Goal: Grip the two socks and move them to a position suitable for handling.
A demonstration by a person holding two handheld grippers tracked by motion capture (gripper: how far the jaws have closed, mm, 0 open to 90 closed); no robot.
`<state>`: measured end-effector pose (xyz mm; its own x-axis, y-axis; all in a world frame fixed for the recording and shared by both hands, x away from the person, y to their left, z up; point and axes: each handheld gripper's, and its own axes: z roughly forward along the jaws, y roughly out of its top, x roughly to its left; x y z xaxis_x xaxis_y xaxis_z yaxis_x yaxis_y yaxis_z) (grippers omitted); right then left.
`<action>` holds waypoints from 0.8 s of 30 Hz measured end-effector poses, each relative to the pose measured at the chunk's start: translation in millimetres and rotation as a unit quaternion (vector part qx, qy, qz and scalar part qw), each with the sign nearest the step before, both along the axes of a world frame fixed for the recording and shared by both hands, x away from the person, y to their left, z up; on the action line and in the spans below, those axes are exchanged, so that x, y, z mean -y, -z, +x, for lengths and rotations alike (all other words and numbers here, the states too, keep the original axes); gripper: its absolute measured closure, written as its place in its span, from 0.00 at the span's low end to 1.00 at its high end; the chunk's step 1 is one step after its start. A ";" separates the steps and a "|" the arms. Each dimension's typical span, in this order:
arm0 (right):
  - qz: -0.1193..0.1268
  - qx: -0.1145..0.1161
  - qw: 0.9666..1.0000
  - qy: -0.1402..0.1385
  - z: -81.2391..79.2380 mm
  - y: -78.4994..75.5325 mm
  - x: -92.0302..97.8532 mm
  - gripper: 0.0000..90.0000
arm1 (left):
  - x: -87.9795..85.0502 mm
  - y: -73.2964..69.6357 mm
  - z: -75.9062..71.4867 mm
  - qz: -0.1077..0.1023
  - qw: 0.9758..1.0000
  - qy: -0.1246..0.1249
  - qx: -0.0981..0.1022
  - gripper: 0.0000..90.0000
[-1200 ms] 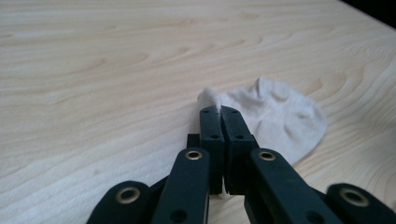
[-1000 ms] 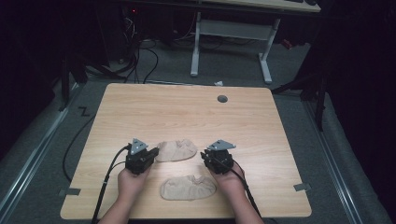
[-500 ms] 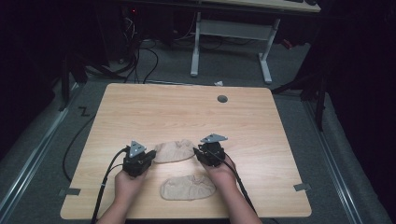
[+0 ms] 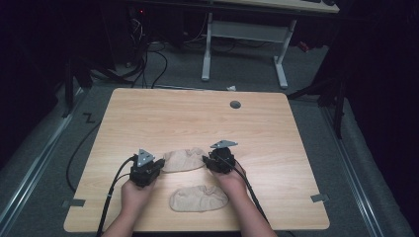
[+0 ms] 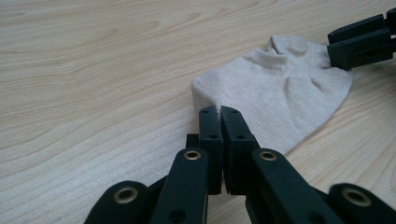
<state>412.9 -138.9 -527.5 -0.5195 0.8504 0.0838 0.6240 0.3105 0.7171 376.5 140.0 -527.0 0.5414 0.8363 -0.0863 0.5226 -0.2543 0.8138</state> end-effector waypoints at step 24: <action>-0.030 0.029 0.999 -0.031 -12.5 -19.1 -4.2 0.97 | 1.7 -14.2 -12.7 -0.018 0.999 0.016 0.023 0.98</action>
<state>400.4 -134.8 -508.4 -0.5736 0.8191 0.0013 0.5605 0.3913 0.7299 363.7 138.3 -512.8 0.5716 0.8156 -0.0900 0.4761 -0.2403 0.8459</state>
